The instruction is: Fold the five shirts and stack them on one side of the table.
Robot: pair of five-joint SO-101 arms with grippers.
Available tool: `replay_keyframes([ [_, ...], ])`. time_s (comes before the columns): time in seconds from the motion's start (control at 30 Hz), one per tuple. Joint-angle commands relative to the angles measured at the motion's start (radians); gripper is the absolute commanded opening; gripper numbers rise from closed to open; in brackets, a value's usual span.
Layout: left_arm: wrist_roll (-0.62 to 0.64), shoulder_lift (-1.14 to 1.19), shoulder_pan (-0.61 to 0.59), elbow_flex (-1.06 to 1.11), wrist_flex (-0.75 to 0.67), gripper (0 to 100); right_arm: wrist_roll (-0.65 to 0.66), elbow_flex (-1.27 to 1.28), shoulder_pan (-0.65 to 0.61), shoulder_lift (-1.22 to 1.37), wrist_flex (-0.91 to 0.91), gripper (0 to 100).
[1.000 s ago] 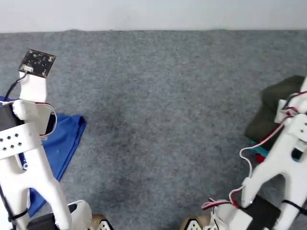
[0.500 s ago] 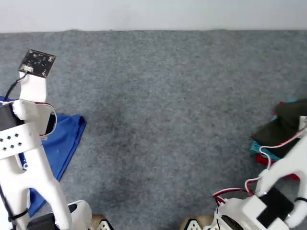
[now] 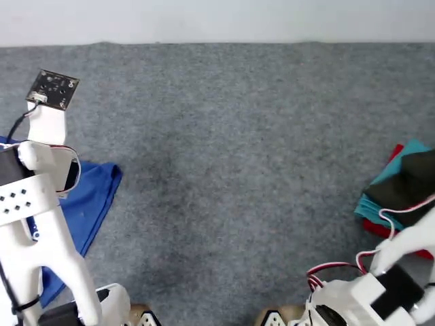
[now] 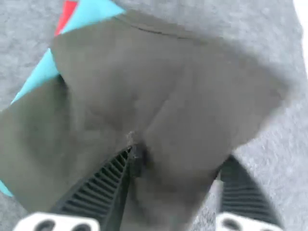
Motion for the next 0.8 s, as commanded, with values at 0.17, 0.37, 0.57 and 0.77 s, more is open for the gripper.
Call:
replay_keyframes([
  [0.17,-0.005,-0.028,-0.003,-0.004,0.020,2,-0.049,-0.158,-0.025,-0.177,0.252,29.0],
  [0.37,-0.005,-0.029,-0.003,-0.004,0.020,2,-0.049,-0.095,-0.108,-0.143,0.291,5.7],
  [0.57,-0.005,-0.032,-0.003,-0.004,0.020,2,-0.054,0.031,-0.150,-0.024,0.245,3.5],
  [0.77,-0.005,-0.035,-0.003,0.038,0.018,2,-0.055,0.163,-0.219,0.093,0.185,3.5],
])
